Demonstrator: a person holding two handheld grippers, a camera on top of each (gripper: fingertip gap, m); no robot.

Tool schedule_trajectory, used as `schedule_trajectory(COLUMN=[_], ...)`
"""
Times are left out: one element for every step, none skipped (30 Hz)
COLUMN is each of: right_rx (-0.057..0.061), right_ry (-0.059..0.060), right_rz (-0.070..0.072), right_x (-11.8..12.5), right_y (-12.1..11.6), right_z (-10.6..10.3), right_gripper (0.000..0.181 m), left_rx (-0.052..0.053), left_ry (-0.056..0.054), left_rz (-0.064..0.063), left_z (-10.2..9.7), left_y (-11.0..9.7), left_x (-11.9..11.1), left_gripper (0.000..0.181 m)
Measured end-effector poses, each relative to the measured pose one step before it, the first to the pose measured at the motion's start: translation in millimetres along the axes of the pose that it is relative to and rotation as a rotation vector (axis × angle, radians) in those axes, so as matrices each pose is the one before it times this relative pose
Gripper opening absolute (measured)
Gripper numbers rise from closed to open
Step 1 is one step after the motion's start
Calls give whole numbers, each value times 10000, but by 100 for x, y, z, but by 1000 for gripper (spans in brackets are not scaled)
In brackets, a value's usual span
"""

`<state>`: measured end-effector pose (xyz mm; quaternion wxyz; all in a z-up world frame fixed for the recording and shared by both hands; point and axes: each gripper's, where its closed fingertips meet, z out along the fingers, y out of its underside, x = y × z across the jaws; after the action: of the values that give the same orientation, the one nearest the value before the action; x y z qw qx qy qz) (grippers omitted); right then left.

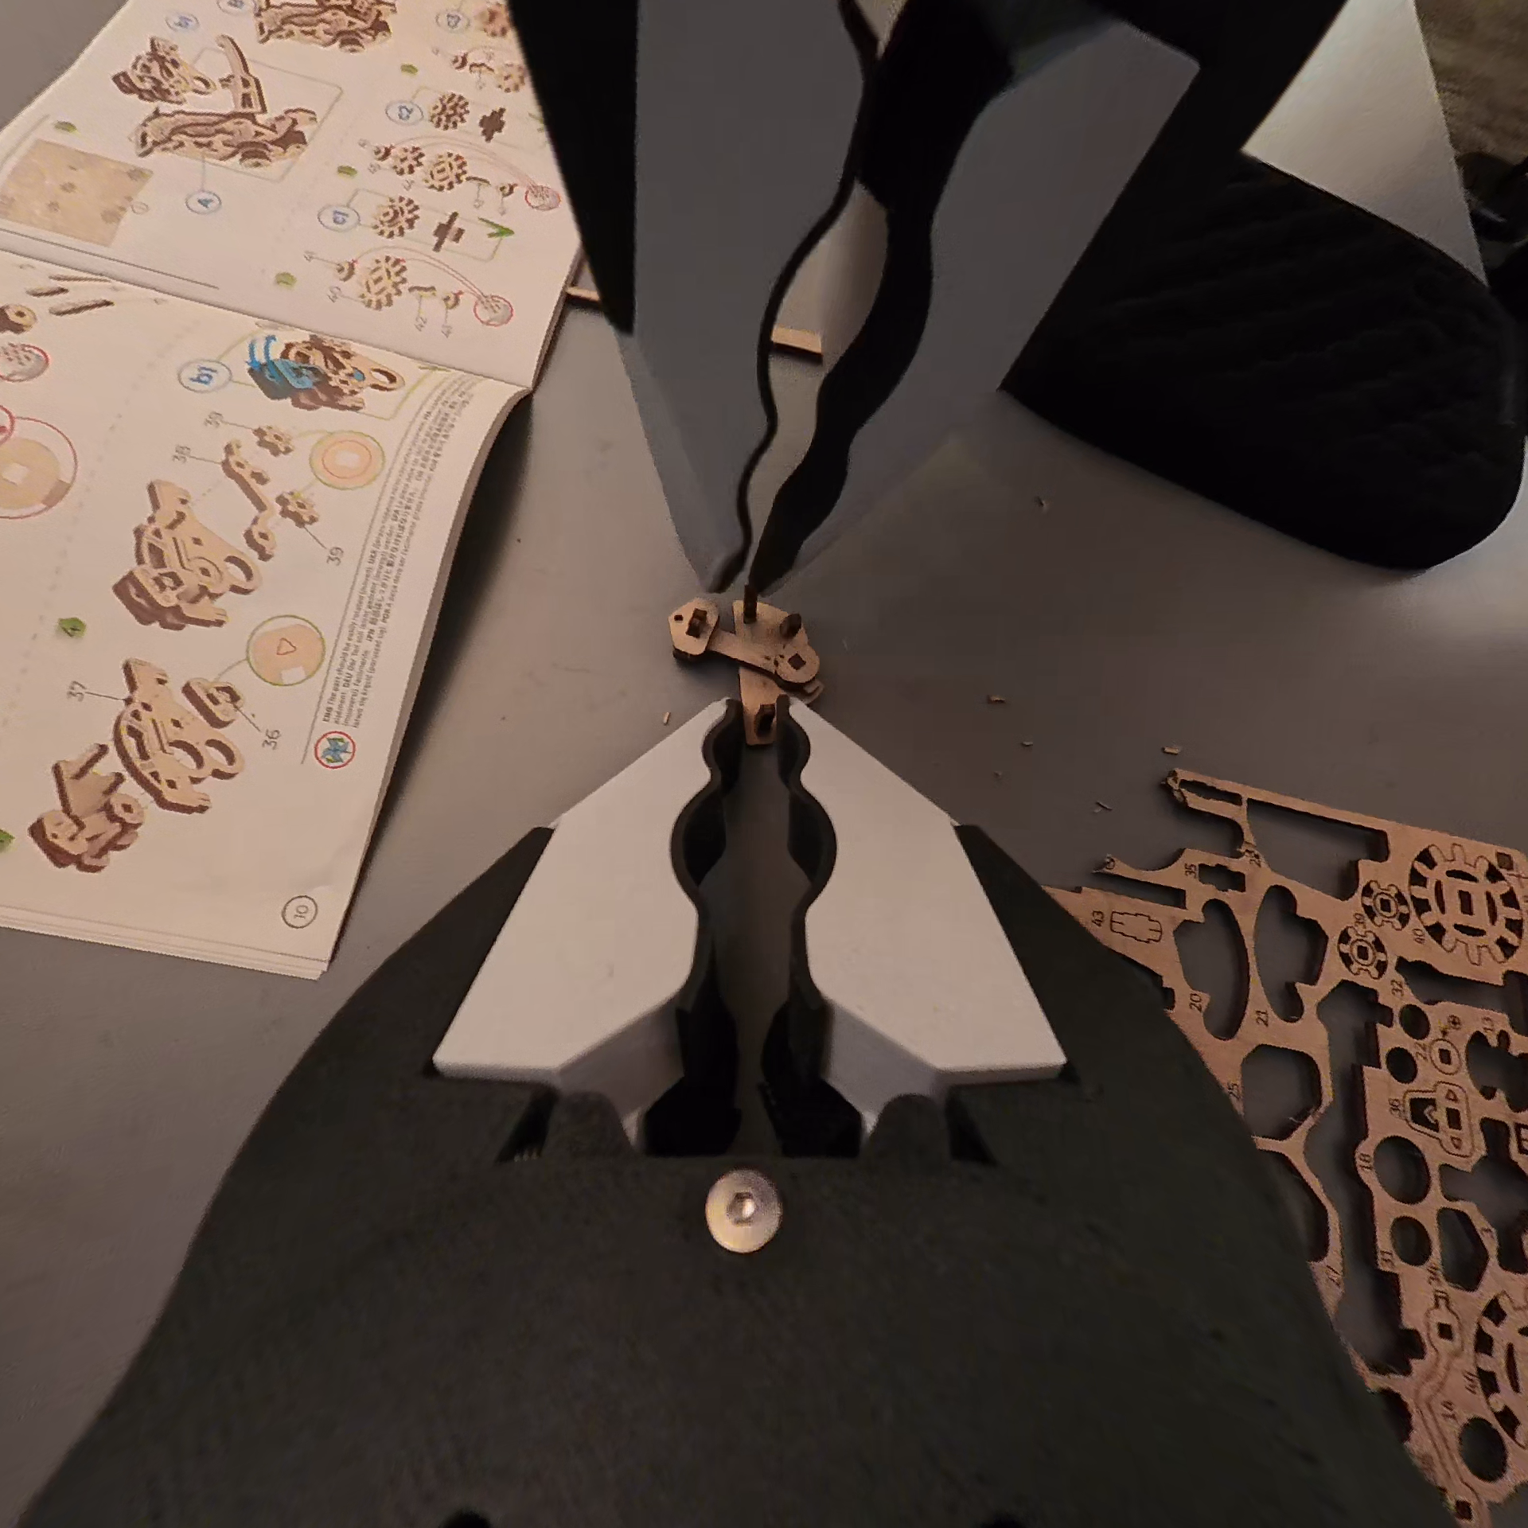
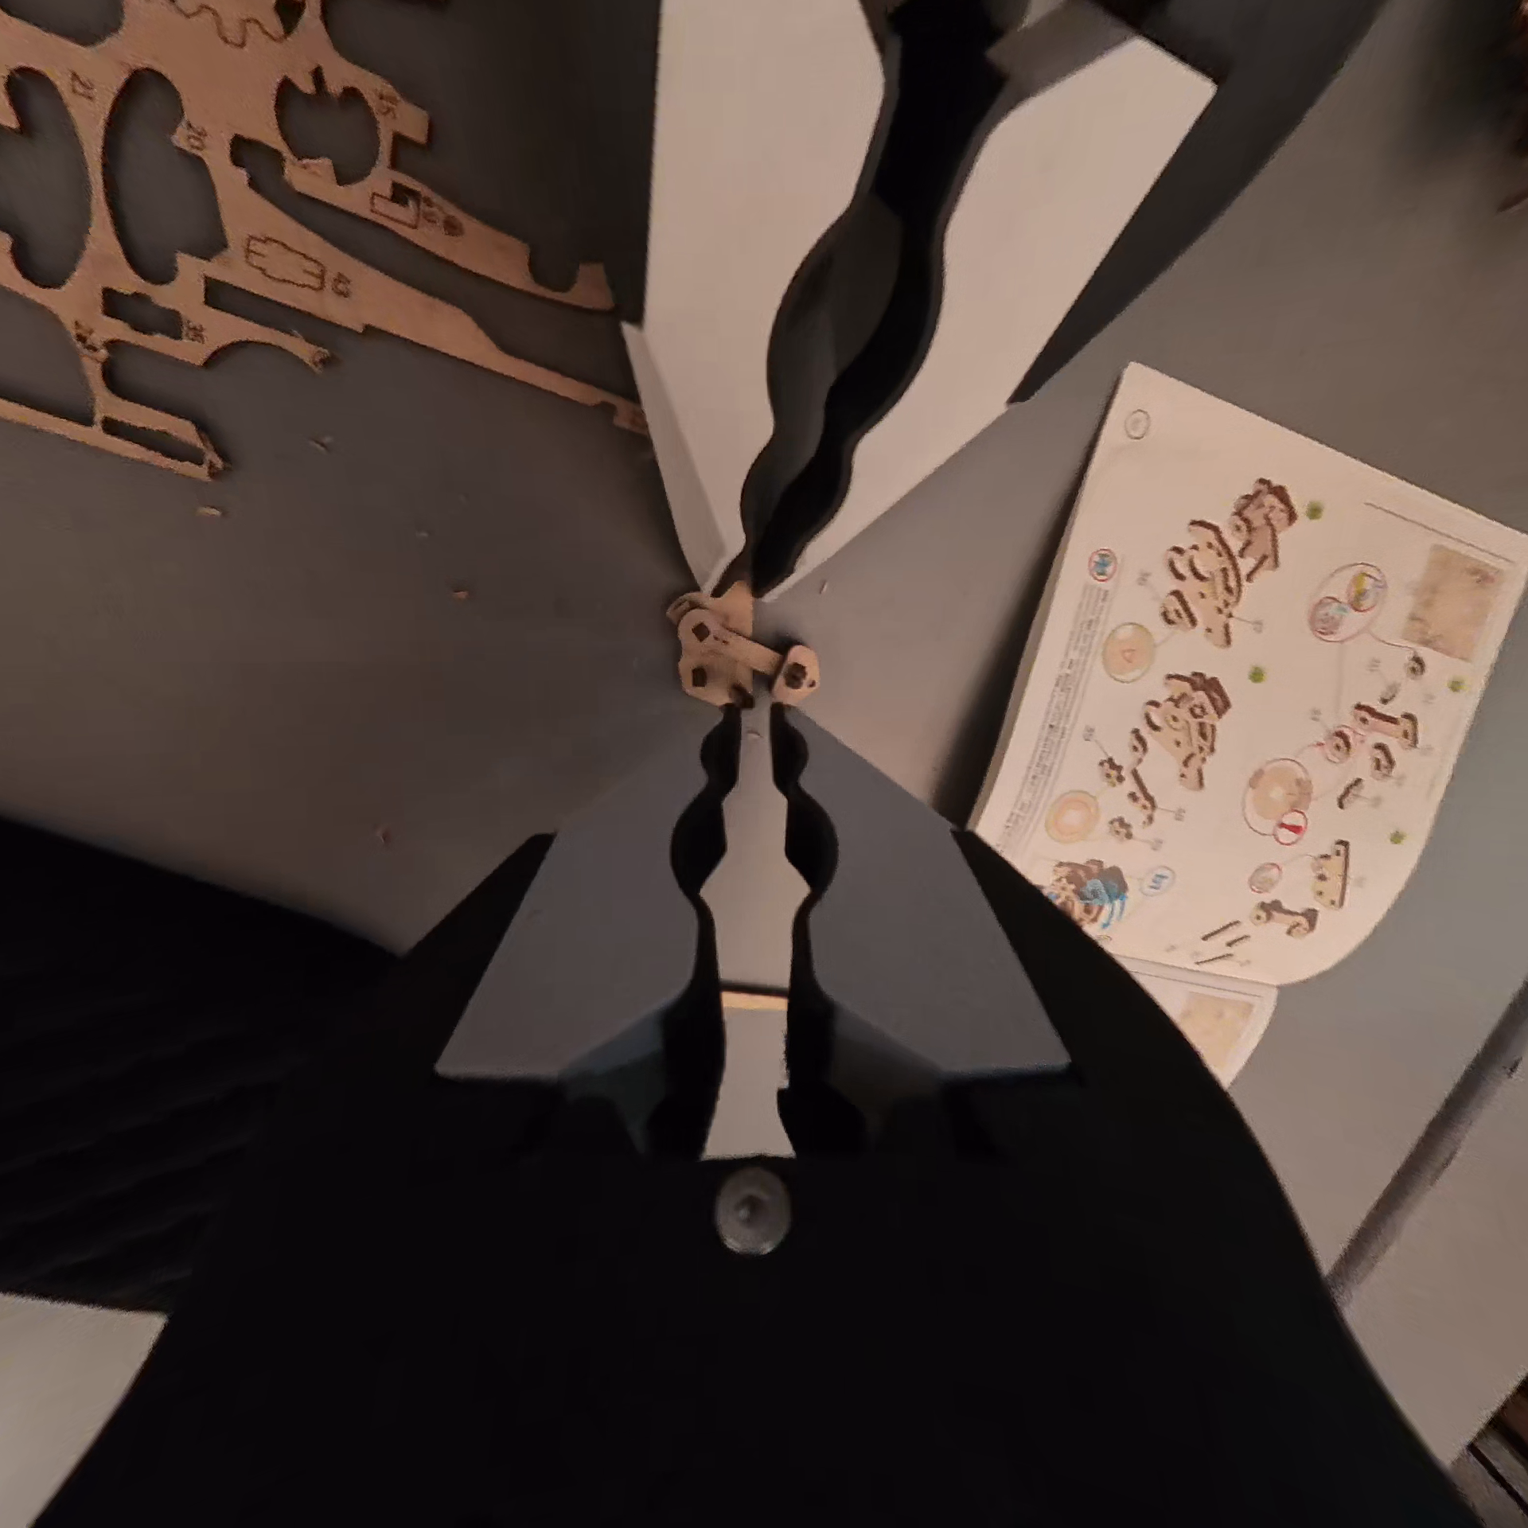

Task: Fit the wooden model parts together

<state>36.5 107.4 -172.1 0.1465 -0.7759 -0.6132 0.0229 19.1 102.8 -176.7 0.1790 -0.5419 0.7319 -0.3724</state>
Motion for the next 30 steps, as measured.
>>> schedule_trajectory(right_rx=[-43,19,33,35,4,-41,-181,-262,-118,24,-13,16,15,-12,-6,-25,-40,-21,9,-6,-15,-37,-37,-26,13,54,85,93,56,22], right_ry=[-154,-123,-121,-73,22,-10,-20,-30,-33,-63,-77,-58,-39,-52,9,29,66,85,72,58,60,69,105,149,103,57,35,31,42,41], right_rz=[-55,-40,-24,-22,-63,-70,-36,-27,-58,-24,2,58,63,31,11,26,-2,23,29,10,23,27,-62,-81,63,112,110,81,54,6], right_x=[-88,-113,-134,-86,50,-12,24,39,1,-43,-66,-43,-15,-54,-7,-22,-10,-8,-25,-38,-10,-9,-19,-2,-9,0,7,-3,3,-1], right_y=[-1,-134,-179,-216,-176,-79,164,301,106,-51,14,-39,-4,21,1,27,23,6,20,24,12,5,12,6,7,-8,-12,-7,-7,-8], right_z=[-65,-101,-118,-56,15,107,188,206,155,13,-35,11,24,4,-4,1,12,11,0,2,14,4,8,-7,9,4,2,-1,0,1], right_gripper=[6,5,5,5,5,4,4,3,3,2,2,2,1,1,1,1,1,1,1,1,1,1,1,1,1,1,1,1,1,1], left_rx=[-2,-3,-2,-1,2,0,2,1,-1,3,3,1,-6,4,5,-4,-1,-7,-5,-3,-1,1,1,1,-1,-2,-3,-2,-1,0], left_ry=[-49,-41,-28,-7,11,18,16,3,-14,-18,32,59,40,24,3,-10,-20,-34,-43,-40,-20,5,17,9,-11,-34,-48,-44,-25,-1], left_rz=[74,63,45,20,-8,-19,-18,-1,19,22,-13,-41,-48,-27,-3,13,27,40,53,49,24,-7,-23,-14,12,42,61,55,31,1], left_z=[1,2,2,3,-5,-4,1,1,-4,-1,-8,-4,-3,-1,0,8,4,0,11,-1,6,4,-6,7,-7,2,8,-2,9,-3], left_y=[-2,3,12,-10,0,-2,4,-1,-4,-6,0,3,17,-12,-5,2,7,5,11,3,2,-6,-1,3,-3,12,-2,5,0,5], left_x=[7,-7,6,4,2,7,-8,5,-1,13,26,38,-7,-1,-3,5,7,-3,6,-5,-4,-1,0,0,-1,-1,4,7,-7,11], left_gripper=[6,6,6,6,6,6,6,6,6,6,6,6,6,6,6,6,6,6,6,6,6,6,6,6,6,6,6,6,6,6])
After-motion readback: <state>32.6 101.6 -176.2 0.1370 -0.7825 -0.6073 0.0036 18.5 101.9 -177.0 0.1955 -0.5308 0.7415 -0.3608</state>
